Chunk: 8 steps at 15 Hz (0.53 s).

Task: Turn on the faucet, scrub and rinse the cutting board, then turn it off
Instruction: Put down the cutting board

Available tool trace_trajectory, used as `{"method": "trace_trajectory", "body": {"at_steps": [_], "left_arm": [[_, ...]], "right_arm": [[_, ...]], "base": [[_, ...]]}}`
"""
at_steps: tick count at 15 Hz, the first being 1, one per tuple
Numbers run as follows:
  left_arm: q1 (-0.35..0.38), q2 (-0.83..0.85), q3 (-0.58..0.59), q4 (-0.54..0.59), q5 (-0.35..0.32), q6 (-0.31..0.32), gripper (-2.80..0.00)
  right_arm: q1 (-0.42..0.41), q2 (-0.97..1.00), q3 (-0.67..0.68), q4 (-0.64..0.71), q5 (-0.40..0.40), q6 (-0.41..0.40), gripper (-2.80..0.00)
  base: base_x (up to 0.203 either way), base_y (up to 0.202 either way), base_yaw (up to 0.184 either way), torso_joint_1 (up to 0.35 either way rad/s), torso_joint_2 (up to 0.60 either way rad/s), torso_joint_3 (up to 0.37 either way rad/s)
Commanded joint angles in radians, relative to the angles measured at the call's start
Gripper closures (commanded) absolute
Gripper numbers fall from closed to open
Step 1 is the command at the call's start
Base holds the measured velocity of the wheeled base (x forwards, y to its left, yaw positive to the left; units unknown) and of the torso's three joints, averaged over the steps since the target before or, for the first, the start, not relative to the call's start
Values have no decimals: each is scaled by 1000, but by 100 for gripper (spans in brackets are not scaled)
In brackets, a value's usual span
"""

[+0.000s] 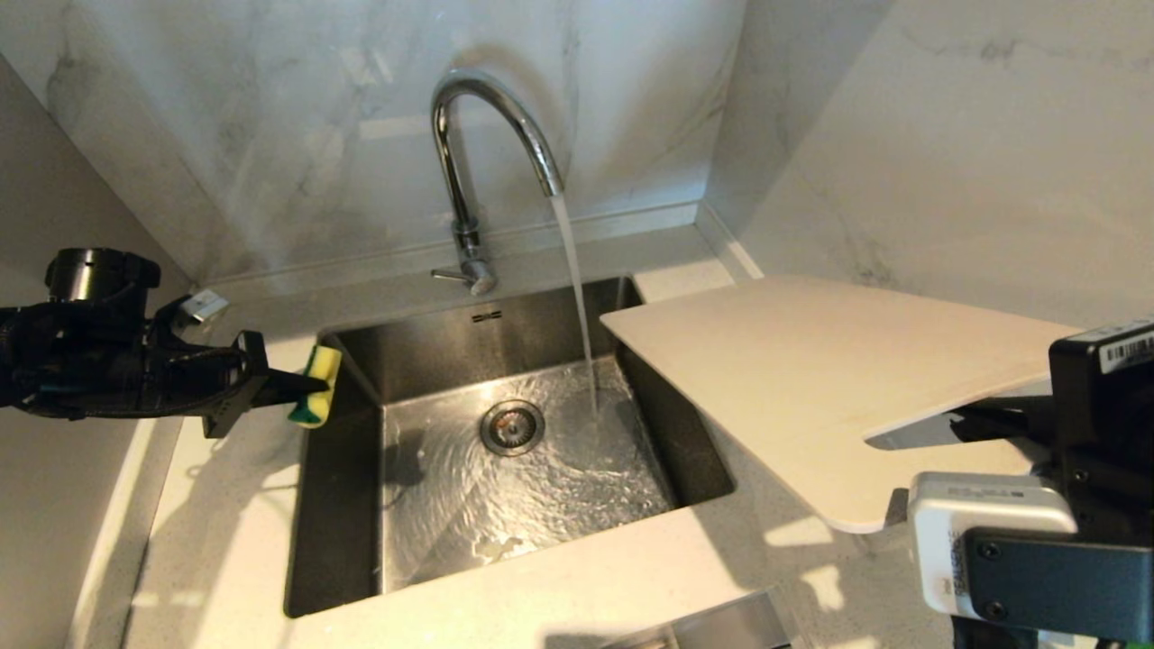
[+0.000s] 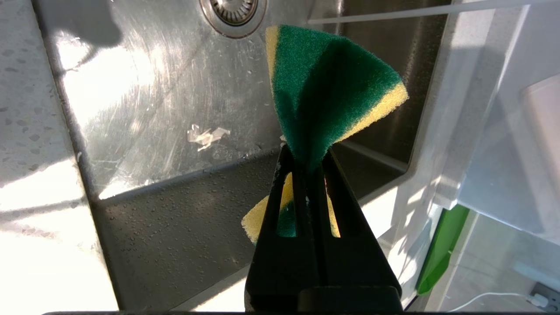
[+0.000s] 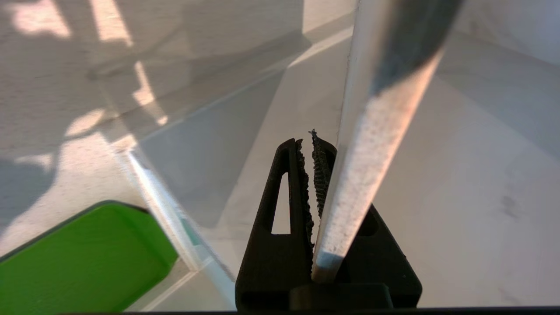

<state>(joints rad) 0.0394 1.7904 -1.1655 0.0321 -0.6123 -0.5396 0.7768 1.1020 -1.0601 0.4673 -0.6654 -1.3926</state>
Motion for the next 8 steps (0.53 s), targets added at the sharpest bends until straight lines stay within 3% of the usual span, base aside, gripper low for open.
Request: {"method": "trace_trajectory", "body": {"at_steps": [1, 8], "left_arm": [[1, 10, 0, 0, -3, -2, 0], [1, 20, -2, 0, -4, -2, 0]], "right_arm": [[3, -17, 70, 4, -3, 24, 0], [12, -16, 203, 0, 1, 145, 0]], "base": [[0, 0, 0, 0, 0, 0], [0, 0, 0, 0, 0, 0]]}}
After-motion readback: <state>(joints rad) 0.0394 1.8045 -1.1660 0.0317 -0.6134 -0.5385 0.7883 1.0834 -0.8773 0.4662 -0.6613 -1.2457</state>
